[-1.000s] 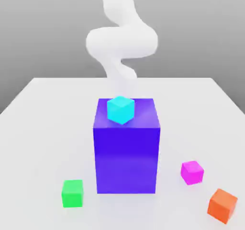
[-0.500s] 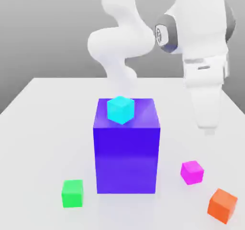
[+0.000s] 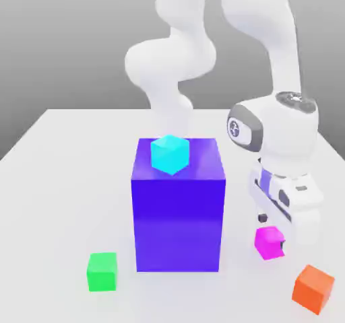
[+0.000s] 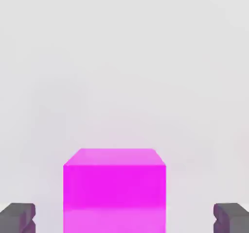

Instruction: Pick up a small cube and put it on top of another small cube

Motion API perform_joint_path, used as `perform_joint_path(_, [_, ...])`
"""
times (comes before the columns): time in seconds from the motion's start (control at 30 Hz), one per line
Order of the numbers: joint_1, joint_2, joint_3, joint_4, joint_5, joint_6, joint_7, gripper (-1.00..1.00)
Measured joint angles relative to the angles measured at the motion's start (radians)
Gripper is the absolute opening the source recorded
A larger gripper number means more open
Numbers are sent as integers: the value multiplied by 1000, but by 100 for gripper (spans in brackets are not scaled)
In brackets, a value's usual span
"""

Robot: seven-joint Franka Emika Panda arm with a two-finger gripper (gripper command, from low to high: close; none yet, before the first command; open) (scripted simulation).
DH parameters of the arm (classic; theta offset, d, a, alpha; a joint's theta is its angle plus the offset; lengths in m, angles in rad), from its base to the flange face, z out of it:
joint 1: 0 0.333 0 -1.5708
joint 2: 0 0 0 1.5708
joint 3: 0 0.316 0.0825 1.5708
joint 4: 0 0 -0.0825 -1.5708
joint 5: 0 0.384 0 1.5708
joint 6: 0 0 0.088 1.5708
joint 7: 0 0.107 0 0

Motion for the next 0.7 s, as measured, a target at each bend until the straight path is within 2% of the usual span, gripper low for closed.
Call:
perform_joint_path(0.03, [-6,16,7,3,3,13,-2,-100])
perform_joint_path(0.27, [-5,13,5,2,1,8,-1,-100])
perform_joint_path(0.53, [18,-208,-30,-38,-42,-171,32,-100])
perform_joint_path(0.6, [-5,-249,-35,5,16,-227,3,-100])
perform_joint_path(0.7, [-30,-254,-42,70,45,-318,14,-100])
